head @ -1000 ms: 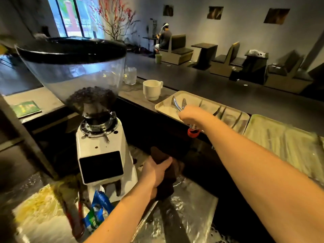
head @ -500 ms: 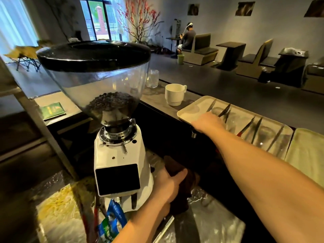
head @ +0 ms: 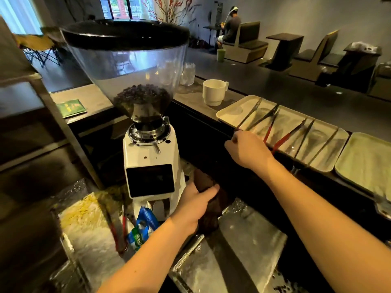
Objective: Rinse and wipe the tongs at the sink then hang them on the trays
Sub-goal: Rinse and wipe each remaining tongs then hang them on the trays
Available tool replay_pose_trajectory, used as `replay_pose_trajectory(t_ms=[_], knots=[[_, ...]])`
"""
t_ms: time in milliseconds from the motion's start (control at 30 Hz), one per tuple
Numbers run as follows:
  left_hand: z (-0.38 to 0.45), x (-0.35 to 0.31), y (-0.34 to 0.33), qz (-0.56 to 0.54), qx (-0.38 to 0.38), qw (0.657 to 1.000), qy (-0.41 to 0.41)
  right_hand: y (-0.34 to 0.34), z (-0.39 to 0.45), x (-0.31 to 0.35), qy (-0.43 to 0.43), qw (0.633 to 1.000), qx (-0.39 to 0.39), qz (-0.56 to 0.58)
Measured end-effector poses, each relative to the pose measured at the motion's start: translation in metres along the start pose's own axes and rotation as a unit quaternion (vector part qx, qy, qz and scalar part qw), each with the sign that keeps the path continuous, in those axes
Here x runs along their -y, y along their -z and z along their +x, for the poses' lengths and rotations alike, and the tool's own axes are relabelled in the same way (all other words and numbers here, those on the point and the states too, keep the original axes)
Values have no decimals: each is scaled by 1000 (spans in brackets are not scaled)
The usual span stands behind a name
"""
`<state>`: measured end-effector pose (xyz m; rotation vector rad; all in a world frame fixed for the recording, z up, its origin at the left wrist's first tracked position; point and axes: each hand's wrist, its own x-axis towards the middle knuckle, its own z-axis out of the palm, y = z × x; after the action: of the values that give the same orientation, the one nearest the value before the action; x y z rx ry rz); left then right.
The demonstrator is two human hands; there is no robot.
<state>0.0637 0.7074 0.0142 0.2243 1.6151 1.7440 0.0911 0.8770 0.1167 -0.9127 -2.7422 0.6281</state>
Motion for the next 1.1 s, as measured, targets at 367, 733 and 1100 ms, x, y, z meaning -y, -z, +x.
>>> replay_pose_trajectory(t_ms=[367, 733, 1100], knots=[[-74, 52, 113, -3, -3, 1000, 28, -115, -117, 42, 6, 983, 99, 157], [-124, 69, 272, -33, -176, 984, 16, -271, -126, 155, 74, 963, 229, 126], [-87, 108, 349, 18, -245, 966, 74, -415, -89, 186, 58, 971, 200, -114]])
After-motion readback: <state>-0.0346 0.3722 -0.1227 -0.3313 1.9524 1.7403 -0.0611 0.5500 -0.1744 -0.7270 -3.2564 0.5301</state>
